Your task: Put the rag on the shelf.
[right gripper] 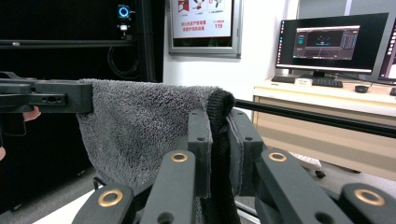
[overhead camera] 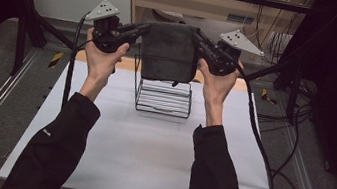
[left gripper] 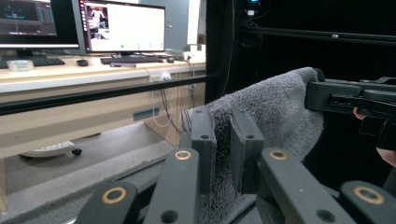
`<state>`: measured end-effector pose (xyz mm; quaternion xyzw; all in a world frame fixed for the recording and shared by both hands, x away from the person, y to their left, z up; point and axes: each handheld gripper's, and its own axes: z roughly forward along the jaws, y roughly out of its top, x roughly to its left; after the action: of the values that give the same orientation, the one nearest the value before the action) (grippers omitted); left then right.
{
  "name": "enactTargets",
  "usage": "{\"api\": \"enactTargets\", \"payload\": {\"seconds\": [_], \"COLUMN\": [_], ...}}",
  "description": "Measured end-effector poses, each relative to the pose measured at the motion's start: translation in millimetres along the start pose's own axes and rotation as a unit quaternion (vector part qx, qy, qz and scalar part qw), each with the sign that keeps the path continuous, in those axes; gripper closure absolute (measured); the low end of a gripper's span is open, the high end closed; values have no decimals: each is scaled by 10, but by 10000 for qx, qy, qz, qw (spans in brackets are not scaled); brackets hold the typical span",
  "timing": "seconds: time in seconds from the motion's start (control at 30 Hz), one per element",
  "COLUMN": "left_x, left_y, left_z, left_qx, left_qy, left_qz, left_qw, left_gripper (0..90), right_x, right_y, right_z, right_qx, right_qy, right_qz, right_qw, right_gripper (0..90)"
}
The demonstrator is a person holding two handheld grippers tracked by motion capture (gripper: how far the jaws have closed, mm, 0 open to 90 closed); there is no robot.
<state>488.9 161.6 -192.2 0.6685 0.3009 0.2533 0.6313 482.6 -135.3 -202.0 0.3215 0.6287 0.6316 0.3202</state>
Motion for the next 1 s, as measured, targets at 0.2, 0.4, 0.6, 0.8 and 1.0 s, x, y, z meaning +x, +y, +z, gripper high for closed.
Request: {"api": "enactTargets", "payload": {"seconds": [0.2,0.4,0.6,0.8,1.0], "left_x": [-22,-45,-59,-119,-177], "left_y": [-37,-99,-160,-216,-302], "left_z": [-22,-45,-93,-164,-216], "left_qx": [95,155,265,435,591], "left_qy": [-69,-121,-198,-260,-265], "left_qz": [49,43,54,40,44], "left_qw": [9999,9998,9994,9987,9979], "left_gripper": [812,811,809,802,787], "right_x": [-2,-8,4,28,47], "right_y": [-56,-109,-149,-183,-240], "right_z": [-43,-59,-91,-161,-223], "right_qx": [31,97,185,361,520], "right_qy": [46,75,166,288,411], "right_qz": [-29,-3,-30,-9,44], "right_qw": [10000,9999,9997,9989,9978], "right_gripper": [812,813,811,809,808]}}
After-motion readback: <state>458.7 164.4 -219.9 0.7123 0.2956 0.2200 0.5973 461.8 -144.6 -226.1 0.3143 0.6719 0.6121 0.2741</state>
